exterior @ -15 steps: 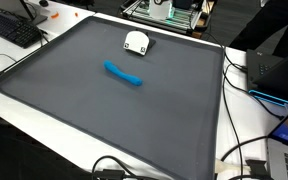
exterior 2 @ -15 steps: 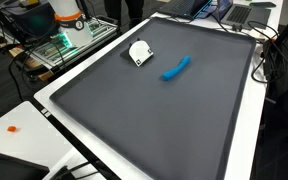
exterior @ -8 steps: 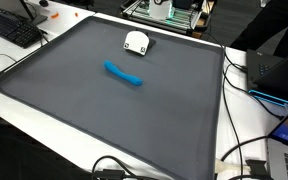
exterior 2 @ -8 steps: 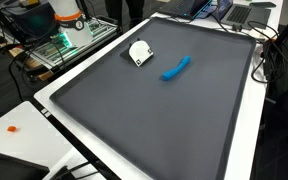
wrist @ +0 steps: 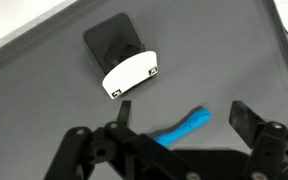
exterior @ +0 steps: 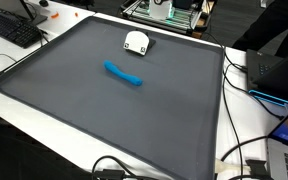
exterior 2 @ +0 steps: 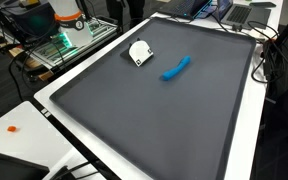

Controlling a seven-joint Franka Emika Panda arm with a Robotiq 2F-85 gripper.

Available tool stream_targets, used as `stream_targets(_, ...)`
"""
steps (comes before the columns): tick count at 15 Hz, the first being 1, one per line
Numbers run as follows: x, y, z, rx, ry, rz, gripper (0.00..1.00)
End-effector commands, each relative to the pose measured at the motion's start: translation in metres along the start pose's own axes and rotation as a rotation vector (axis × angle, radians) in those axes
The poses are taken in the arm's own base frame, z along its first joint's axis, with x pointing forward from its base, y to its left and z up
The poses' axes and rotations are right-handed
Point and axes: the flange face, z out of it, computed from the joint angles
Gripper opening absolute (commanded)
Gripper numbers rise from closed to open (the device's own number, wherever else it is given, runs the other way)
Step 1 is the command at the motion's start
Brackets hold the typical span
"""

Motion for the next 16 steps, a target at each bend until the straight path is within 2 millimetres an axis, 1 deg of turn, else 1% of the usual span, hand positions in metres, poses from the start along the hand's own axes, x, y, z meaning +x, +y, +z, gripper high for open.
stream_targets(1, -0.002, 0.009, 0.040, 0.030, -0.050, 0.176, 1.00)
stream_targets(4, 0.000, 0.013, 0.068, 0.017, -0.084, 0.294, 1.00)
stream_targets(5, 0.001, 0.014, 0.080, 0.009, -0.094, 0.324, 1.00)
stream_targets(6, 0.003, 0.015, 0.085, 0.032, -0.092, 0.308, 1.00)
stream_targets(7, 0.002, 0.011, 0.071, 0.007, -0.088, 0.273, 1.00)
stream_targets(9, 0.005, 0.013, 0.082, 0.010, -0.095, 0.291, 1.00)
stream_targets(12, 0.004, 0.012, 0.087, 0.018, -0.109, 0.295, 1.00)
stream_targets(13, 0.001, 0.010, 0.094, 0.021, -0.118, 0.327, 1.00)
stream_targets(16, -0.004, 0.009, 0.107, 0.000, -0.116, 0.472, 1.00)
